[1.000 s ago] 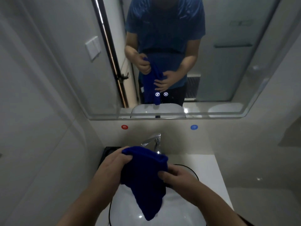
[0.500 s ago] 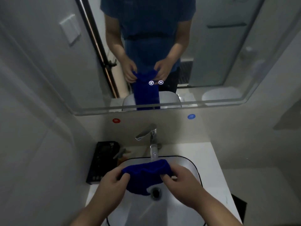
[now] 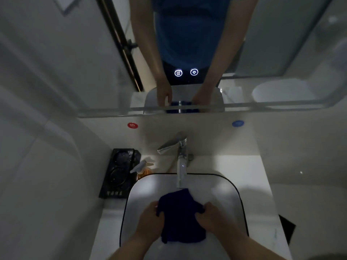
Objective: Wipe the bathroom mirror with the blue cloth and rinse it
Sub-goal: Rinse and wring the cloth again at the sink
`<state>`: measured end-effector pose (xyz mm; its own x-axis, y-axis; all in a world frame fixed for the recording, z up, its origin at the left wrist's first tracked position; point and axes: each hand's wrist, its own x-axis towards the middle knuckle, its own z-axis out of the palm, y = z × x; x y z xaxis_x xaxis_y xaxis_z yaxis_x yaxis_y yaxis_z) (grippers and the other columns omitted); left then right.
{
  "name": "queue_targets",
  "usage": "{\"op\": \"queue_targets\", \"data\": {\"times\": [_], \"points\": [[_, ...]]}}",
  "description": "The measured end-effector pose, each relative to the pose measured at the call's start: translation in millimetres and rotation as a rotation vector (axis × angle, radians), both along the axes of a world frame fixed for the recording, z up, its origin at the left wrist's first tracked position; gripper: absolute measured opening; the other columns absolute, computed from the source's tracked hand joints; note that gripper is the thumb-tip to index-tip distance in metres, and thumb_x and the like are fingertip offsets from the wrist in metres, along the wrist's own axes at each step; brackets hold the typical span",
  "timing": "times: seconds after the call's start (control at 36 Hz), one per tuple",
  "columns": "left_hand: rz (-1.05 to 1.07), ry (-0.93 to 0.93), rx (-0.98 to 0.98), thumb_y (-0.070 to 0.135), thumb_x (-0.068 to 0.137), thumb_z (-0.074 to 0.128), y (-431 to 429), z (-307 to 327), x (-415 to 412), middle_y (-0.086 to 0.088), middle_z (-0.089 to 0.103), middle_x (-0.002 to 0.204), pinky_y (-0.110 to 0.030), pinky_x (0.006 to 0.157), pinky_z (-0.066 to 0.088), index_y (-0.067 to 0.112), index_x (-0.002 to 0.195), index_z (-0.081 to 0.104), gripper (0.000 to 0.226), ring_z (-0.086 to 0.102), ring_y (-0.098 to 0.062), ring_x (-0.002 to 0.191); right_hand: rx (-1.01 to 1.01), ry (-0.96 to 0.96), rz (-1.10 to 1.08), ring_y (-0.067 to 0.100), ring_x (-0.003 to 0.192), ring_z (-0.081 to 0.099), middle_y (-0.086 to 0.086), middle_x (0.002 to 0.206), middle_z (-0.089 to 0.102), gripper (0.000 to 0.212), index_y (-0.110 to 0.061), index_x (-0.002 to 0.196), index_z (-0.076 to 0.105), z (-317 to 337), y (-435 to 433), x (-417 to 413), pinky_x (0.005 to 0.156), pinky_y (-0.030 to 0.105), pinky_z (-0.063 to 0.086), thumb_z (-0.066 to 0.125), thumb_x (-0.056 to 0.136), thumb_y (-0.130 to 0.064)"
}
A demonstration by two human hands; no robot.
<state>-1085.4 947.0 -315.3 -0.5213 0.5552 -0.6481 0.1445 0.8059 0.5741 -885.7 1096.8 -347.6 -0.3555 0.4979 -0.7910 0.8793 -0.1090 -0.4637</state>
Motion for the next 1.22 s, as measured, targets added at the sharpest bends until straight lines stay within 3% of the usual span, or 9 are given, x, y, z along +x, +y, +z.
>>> {"op": "queue_targets", "data": {"times": [0.08,0.22,0.53,0.78,0.86,0.94,1.08,1.14,1.22], "points": [[0.056,0.066,0.06,0.022,0.108,0.049,29.4,29.8,1.9,0.008,0.07,0.125,-0.041,0.103,0.057,0.026,0.132,0.065,0.03,0.068,-0.015,0.113,0.093,-0.081,0.032,0.015,0.083,0.067,-0.005,0.087,0.064,0.029,-0.026,0.083,0.057,-16.8,-3.2,5.8,0.073,0.029,0.055,0.074,0.083,-0.05],[0.333,0.108,0.433,0.041,0.113,0.038,78.1,98.7,-10.5,-0.004,0.069,0.092,-0.041,0.072,0.058,0.024,0.11,0.067,0.034,0.066,-0.019,0.076,0.132,-0.182,0.082,0.022,0.12,0.064,0.003,0.131,0.063,0.085,-0.018,0.132,0.058,-36.6,-2.3,-8.4,0.093,0.03,0.052,0.071,0.075,-0.08],[0.278,-0.065,0.273,0.033,0.11,0.053,143.5,106.6,-60.2,-0.004,0.065,0.072,-0.021,0.046,0.042,0.011,0.08,0.065,0.039,0.056,-0.016,0.057,0.265,-0.247,0.143,0.025,0.119,0.064,0.004,0.13,0.062,0.079,-0.019,0.132,0.054,-36.3,-9.5,-15.4,0.096,0.033,0.053,0.068,0.081,-0.077],[0.228,0.009,0.664,0.026,0.113,0.048,114.3,100.5,-38.4,-0.009,0.063,0.082,-0.03,0.066,0.048,0.011,0.099,0.065,0.026,0.055,-0.013,0.072,0.222,-0.277,0.22,0.027,0.121,0.062,0.006,0.131,0.063,0.072,-0.021,0.128,0.054,-37.4,-6.1,-17.7,0.098,0.034,0.051,0.063,0.078,-0.073],[0.093,0.195,0.525,0.022,0.11,0.049,81.1,60.5,-29.4,0.002,0.062,0.08,-0.03,0.069,0.05,0.019,0.098,0.065,0.02,0.059,-0.005,0.072,0.196,-0.268,0.237,0.028,0.121,0.06,0.004,0.128,0.06,0.095,-0.022,0.126,0.053,-30.5,-5.3,-15.0,0.098,0.034,0.051,0.066,0.06,-0.088],[-0.298,0.363,0.257,0.027,0.1,0.055,44.8,2.8,-19.0,0.013,0.063,0.108,-0.032,0.091,0.055,0.032,0.118,0.068,0.023,0.06,-0.003,0.097,0.21,-0.268,0.328,0.03,0.124,0.057,0.006,0.129,0.055,0.114,-0.023,0.128,0.05,-27.3,-8.1,-10.6,0.099,0.038,0.052,0.067,0.041,-0.093],[-0.813,0.385,-0.238,0.077,0.077,0.056,13.0,-51.5,-7.2,-0.001,0.016,0.172,-0.05,0.114,0.046,0.043,0.164,0.017,0.101,0.034,-0.037,0.149,0.164,-0.192,0.455,0.035,0.125,0.058,0.01,0.134,0.058,0.058,-0.025,0.141,0.053,-33.2,-18.5,-21.5,0.103,0.042,0.053,0.059,0.092,-0.056],[-0.763,0.399,-0.221,0.076,0.079,0.059,12.4,-60.6,-2.4,-0.003,0.028,0.165,-0.045,0.106,0.053,0.04,0.161,0.025,0.097,0.042,-0.035,0.14,0.205,-0.014,0.46,0.035,0.114,0.065,0.011,0.126,0.068,0.033,-0.018,0.128,0.065,-33.2,-18.6,-32.4,0.099,0.04,0.054,0.049,0.102,-0.031],[-0.541,0.332,-0.223,0.057,0.097,0.055,18.1,-78.4,-3.4,-0.005,0.051,0.141,-0.031,0.091,0.054,0.03,0.157,0.036,0.068,0.061,-0.025,0.114,0.323,0.189,0.1,0.024,0.081,0.071,0.0,0.087,0.076,0.013,-0.018,0.088,0.071,-34.7,-12.5,-45.7,0.076,0.04,0.059,0.059,0.094,-0.019]]}}
